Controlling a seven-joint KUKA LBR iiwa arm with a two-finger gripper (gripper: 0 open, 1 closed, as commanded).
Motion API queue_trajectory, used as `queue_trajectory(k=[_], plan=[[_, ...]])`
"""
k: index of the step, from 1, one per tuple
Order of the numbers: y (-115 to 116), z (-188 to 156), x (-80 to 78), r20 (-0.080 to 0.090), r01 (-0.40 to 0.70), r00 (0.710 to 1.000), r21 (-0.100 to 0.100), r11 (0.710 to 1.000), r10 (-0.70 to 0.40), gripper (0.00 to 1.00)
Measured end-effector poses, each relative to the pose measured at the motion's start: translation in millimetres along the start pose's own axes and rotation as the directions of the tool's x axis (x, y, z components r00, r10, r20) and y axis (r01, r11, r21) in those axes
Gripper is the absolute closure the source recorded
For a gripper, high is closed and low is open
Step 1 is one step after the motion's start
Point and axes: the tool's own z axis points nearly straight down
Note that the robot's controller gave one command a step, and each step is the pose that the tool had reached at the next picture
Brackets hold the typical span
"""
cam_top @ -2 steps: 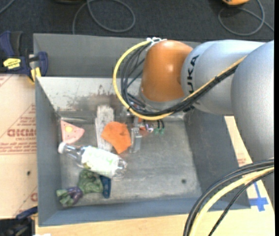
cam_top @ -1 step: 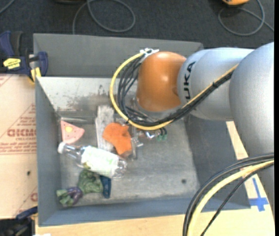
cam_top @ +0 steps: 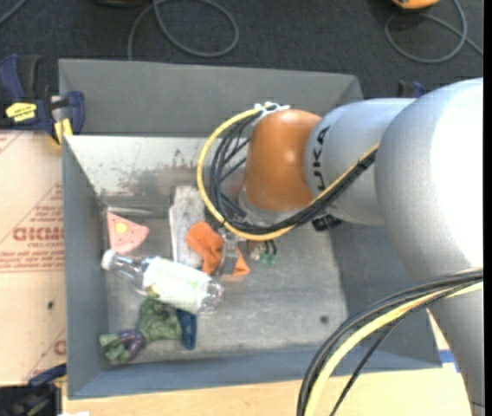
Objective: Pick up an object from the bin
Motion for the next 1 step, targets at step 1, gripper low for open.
queue_trajectory(k=[1], plan=[[-0.9, 3.0, 0.6, 0.002, -0.016, 1.0, 0.0, 1.0, 0.016, 1.0]])
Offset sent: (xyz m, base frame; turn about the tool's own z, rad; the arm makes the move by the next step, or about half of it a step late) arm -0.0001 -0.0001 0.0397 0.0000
